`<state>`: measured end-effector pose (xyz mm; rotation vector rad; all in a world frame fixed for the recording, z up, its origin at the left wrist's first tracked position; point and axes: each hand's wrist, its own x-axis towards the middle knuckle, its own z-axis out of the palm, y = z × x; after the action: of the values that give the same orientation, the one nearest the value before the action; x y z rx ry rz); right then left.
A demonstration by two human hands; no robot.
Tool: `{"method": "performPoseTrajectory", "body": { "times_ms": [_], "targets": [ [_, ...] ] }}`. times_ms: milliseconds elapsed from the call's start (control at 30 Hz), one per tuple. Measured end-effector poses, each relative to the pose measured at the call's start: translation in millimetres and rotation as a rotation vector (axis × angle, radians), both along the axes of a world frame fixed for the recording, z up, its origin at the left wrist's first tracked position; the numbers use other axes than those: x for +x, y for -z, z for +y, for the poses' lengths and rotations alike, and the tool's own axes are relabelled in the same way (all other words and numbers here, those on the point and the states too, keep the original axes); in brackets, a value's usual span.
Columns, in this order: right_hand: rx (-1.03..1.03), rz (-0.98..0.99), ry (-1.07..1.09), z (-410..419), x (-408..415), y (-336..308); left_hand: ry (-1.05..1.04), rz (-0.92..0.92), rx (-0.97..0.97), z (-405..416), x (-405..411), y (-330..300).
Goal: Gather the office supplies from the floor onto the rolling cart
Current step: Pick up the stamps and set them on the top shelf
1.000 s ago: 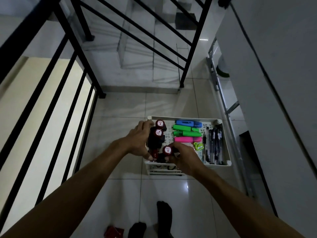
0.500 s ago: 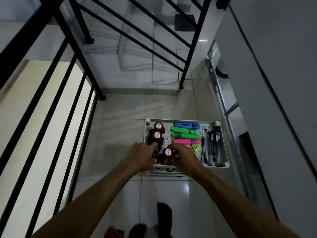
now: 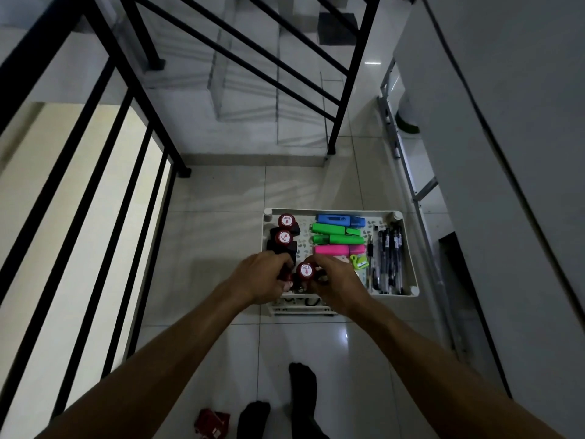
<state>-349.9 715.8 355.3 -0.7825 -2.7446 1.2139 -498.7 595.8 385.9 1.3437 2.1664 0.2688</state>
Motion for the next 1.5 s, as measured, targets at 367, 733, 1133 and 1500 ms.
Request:
{"method": "performPoseTrajectory", "body": {
  "times_ms": [367, 733, 1133, 1500],
  "targets": [
    [-0.049, -0.083, 0.026, -15, -10, -10, -0.072, -0.122, -0.003, 12, -16, -9],
    [-0.142, -0.111, 0.089, 55, -60, -45, -0.207, -0.125, 0.103, 3, -44, -12],
    [0.272, -0.157, -0.273, 49, -91, -19, -0.008, 0.029, -0.052, 5, -25, 26],
    [0.123, -0.268, -0.223, 30, -80, -17, 0.041, 0.006, -0.048, -8, -15, 19]
  ]
}}
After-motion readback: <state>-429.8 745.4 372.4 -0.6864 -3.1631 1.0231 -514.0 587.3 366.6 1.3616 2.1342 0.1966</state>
